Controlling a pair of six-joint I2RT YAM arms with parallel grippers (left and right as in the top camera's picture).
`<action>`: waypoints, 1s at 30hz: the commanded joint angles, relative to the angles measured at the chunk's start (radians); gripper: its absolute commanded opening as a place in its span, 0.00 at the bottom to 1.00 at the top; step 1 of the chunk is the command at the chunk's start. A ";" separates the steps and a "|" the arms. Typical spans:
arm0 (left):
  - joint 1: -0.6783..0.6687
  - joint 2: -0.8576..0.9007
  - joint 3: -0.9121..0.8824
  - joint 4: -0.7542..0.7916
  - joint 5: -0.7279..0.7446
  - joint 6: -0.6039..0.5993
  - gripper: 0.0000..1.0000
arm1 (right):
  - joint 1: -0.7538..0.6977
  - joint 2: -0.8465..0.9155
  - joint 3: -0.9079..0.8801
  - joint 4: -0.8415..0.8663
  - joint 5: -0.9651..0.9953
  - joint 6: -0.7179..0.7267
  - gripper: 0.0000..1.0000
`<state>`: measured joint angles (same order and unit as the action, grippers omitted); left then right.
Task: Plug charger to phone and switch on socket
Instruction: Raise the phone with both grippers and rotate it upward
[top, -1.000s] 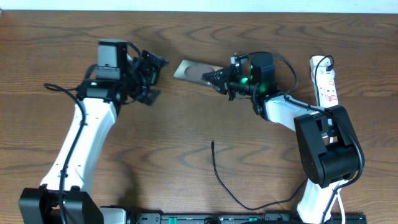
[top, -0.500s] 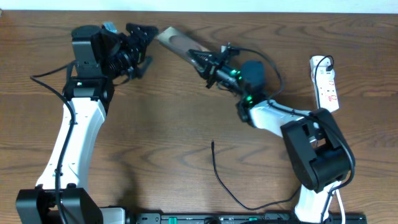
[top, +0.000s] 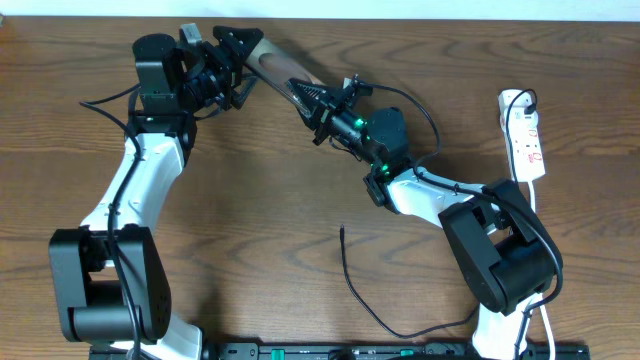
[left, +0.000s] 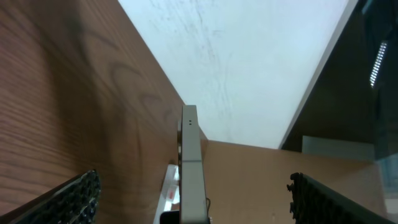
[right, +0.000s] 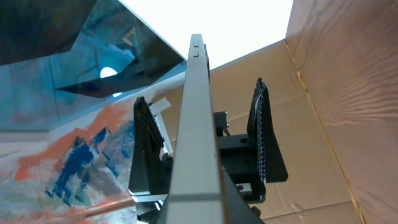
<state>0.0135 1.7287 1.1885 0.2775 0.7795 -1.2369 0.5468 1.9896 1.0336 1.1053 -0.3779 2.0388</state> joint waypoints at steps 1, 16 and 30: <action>0.009 -0.001 0.008 0.021 0.040 -0.021 0.94 | -0.003 -0.007 0.018 0.021 0.028 0.005 0.01; 0.011 0.000 0.008 -0.018 0.066 0.108 0.94 | 0.023 -0.007 0.018 0.002 -0.030 -0.051 0.01; 0.011 -0.001 0.008 -0.018 0.073 0.120 0.94 | 0.037 -0.007 0.018 0.001 -0.044 -0.051 0.01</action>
<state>0.0189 1.7298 1.1885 0.2584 0.8364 -1.1435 0.5793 1.9896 1.0336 1.0901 -0.4145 2.0102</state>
